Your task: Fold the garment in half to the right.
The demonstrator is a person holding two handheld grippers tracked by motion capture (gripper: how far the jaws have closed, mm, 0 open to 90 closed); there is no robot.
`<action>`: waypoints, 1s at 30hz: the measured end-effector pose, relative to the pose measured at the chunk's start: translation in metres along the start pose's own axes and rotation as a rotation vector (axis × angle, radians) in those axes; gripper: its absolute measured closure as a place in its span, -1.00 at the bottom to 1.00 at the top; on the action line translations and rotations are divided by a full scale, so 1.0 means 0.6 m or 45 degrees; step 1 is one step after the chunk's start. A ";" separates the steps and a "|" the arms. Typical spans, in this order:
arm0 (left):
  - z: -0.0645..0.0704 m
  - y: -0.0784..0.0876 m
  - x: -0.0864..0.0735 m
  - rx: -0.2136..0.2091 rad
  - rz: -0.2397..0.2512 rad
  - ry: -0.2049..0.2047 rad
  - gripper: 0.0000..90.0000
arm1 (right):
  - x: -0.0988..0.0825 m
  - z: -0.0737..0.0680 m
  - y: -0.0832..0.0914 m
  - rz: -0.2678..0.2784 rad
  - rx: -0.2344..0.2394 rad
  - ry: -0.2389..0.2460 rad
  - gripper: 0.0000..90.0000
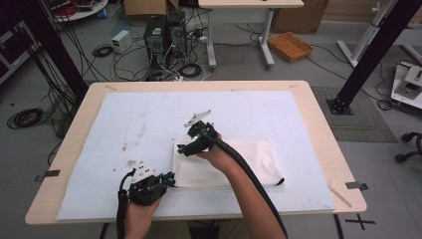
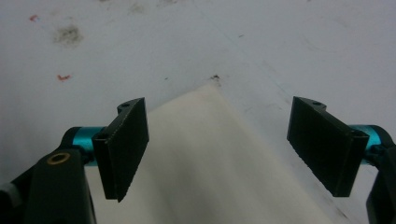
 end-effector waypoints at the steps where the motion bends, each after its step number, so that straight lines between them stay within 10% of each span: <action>1: -0.001 0.000 0.000 -0.002 -0.003 0.004 0.87 | 0.003 -0.003 -0.014 -0.029 -0.009 0.008 -0.53; 7: -0.005 0.002 -0.001 -0.005 0.004 0.016 0.87 | 0.010 -0.001 -0.077 -0.158 -0.022 0.032 0.19; 12: -0.005 0.001 0.002 -0.021 0.015 0.031 0.87 | 0.011 -0.009 -0.077 -0.146 0.097 0.044 0.95; 16: 0.010 0.004 0.013 -0.068 0.048 0.031 0.87 | 0.017 -0.011 -0.050 -0.070 0.068 0.117 0.97; 30: 0.079 -0.008 0.063 -0.254 0.185 0.059 0.87 | -0.005 0.037 0.070 0.168 0.057 0.020 0.97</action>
Point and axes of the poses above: each handheld gripper's, and its own axes: y roughly backward along the jaws, x roughly out of its top, z roughly to its right, the point moved 5 cm from there along -y, roughly forward along the jaws, and after that the axes turned 1 degree about -y, right-handed, at the moved point
